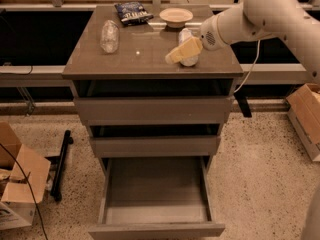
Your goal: Place blue plastic bottle into bottom drawer
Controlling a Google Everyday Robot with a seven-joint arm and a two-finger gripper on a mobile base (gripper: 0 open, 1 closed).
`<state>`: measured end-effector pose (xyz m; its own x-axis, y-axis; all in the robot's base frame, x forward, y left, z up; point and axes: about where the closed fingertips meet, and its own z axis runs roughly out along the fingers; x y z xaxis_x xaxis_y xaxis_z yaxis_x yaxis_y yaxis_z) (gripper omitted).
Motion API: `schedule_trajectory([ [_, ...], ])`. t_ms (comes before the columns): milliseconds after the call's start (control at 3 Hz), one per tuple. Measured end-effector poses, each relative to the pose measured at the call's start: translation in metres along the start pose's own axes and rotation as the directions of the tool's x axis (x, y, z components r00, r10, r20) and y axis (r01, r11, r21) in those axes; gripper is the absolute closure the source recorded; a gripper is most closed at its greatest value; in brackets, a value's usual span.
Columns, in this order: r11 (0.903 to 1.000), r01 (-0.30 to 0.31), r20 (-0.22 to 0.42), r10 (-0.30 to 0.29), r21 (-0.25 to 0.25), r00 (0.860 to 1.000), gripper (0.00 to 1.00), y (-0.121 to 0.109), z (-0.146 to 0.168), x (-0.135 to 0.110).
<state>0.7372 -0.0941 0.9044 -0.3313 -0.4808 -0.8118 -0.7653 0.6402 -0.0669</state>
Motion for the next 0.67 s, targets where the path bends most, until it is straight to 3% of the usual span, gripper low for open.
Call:
schedule_trajectory([
  [333, 0.998, -0.055, -0.014, 0.056, 0.031, 0.998, 0.0, -0.01, 0.032, 0.02],
  [667, 0.991, -0.095, -0.027, 0.098, 0.094, 0.995, 0.0, -0.033, 0.062, 0.039],
])
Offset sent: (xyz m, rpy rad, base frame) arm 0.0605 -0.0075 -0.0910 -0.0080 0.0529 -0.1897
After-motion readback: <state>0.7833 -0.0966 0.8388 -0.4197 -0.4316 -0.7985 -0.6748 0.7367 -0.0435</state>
